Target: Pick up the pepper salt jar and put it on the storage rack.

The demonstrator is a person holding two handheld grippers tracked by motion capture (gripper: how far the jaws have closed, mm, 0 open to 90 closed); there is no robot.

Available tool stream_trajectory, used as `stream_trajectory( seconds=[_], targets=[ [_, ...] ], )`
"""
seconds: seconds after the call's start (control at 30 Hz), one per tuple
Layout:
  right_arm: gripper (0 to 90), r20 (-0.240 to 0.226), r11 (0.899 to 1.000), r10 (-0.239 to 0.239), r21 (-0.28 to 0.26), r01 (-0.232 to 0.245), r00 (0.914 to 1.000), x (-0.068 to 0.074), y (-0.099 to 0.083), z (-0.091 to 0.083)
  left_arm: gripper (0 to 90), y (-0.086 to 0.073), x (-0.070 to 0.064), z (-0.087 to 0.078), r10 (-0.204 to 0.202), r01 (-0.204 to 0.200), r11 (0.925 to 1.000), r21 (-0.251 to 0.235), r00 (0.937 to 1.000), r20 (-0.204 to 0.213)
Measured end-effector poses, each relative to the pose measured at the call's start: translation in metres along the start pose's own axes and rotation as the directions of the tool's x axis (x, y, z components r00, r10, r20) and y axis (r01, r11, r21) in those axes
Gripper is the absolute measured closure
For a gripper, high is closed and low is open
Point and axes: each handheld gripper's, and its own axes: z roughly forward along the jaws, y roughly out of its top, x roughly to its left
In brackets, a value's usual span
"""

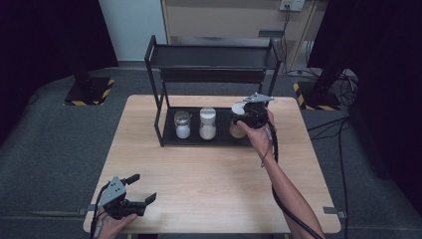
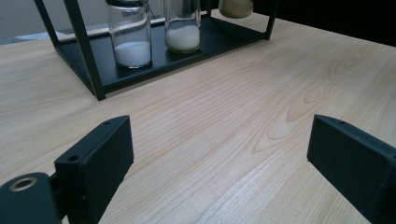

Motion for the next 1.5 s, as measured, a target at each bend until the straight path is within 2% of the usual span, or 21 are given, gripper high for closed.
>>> stream_trajectory(
  seconds=[0.4,0.67,1.37,1.5],
  targets=[
    [33.6,0.021,1.0,0.028,0.01,-0.028,0.9994,-0.004,-0.012,0.024,6.4,0.0,0.0,0.0,0.0,0.0,1.0,0.0,1.0,0.0],
    [33.6,0.04,0.999,0.041,0.017,-0.042,0.9984,-0.006,-0.021,0.032,6.4,0.0,0.0,0.0,0.0,0.0,1.0,0.0,1.0,0.001],
    [33.1,0.034,0.997,0.073,0.004,-0.073,0.9968,-0.008,-0.033,0.034,6.4,0.0,0.0,-0.001,0.004,-0.004,1.0,-0.001,1.0,0.001],
    [28.1,0.032,0.996,0.085,-0.038,-0.083,0.9959,-0.009,-0.037,0.028,6.4,0.0,-0.001,-0.001,0.005,-0.005,1.0,-0.001,1.0,0.001]
  ],
)
